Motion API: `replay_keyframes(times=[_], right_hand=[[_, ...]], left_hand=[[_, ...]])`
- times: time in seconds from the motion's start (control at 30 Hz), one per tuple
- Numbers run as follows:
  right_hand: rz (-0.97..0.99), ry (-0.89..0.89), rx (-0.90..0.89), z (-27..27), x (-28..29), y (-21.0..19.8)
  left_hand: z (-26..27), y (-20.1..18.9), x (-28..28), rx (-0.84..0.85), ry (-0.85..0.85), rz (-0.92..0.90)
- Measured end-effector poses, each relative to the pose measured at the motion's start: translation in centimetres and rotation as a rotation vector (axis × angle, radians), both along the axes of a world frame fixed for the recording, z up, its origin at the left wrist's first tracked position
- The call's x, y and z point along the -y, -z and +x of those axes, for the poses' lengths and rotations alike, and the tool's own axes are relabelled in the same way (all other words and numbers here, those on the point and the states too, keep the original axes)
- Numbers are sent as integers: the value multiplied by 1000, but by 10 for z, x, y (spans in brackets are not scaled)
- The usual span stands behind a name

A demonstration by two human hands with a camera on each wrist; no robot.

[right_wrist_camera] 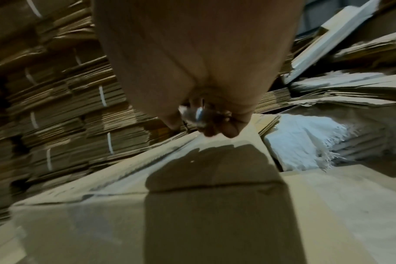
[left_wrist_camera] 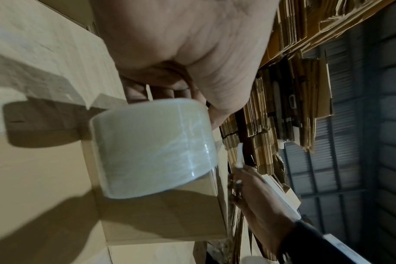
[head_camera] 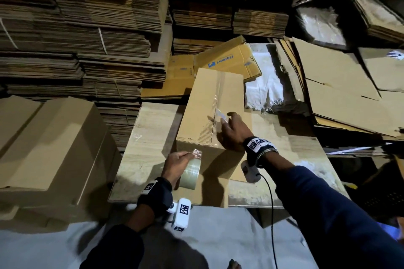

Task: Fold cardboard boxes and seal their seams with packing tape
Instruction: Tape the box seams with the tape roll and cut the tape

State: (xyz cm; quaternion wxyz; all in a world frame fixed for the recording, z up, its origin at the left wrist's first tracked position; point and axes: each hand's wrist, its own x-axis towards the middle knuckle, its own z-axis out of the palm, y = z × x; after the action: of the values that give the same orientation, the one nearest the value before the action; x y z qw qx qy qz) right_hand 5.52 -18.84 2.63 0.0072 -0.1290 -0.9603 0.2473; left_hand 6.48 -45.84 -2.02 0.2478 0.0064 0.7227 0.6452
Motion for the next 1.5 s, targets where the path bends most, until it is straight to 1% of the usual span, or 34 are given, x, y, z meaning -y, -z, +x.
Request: replay_keyframes(times=[0.07,0.13,0.2,0.27,0.3,0.33,0.37,0.43,0.47,0.5,0.57,0.67,0.8,0.87,0.93,1.0,1.07,1.17,1.27,1.33,1.4,1.5], right_hand=[[62,28,81,-8,0,3],[211,7,156,-9,6,10],[299,4,126,-4,13,13],[282,1,49,1,17,12],[228,-25,4,3,20,9],[127,-62,-29,6,24,5],[-17,-100,-47,10,30,-2],[-295,-146,46,20,43,-14],[-359,-165,105,24,47,-16],[-380,-180,133,27,50,-15],[-407,-175,107,32,51,-9],[-522,-126,46,40,52,-5],[-530,-32,-1,53,54,-8],[-583,53,-19,57,52,-8],[-701,161,-45,64,49,-11],[-863,246,-65,73,43,-14],[-980,305,-57,83,39,-15],[-1061,371,-60,93,41,-11],[-1062,429,-105,94,48,-7],[-1086,568,-180,97,38,-6],[-1089,708,-248,109,14,-5],[-1097,817,-272,137,-16,-1]], left_hand=[[-1,-6,-4,-3,13,24],[0,-14,-5,9,67,56],[0,-17,-4,23,150,50],[0,-20,-1,28,220,45],[0,-23,-1,37,239,49],[-1,-25,-1,47,252,47],[-2,-27,-1,52,262,49],[-3,-32,-2,59,286,49],[-4,-33,-3,60,290,48],[-5,-35,-4,61,291,44],[-7,-37,-8,55,290,21],[-10,-33,-15,9,287,-31],[-7,-34,-23,-27,317,-48],[-5,-35,-25,-48,330,-65],[-5,-35,-20,-91,366,-69],[-3,-40,-14,-116,429,-18],[-3,-49,-9,-141,472,17],[-11,-61,-7,-296,522,-96],[-29,-69,-7,-383,571,-227],[-45,-72,0,-445,580,-315],[-67,-74,19,-472,538,-387],[-102,-70,50,-522,535,-519]])
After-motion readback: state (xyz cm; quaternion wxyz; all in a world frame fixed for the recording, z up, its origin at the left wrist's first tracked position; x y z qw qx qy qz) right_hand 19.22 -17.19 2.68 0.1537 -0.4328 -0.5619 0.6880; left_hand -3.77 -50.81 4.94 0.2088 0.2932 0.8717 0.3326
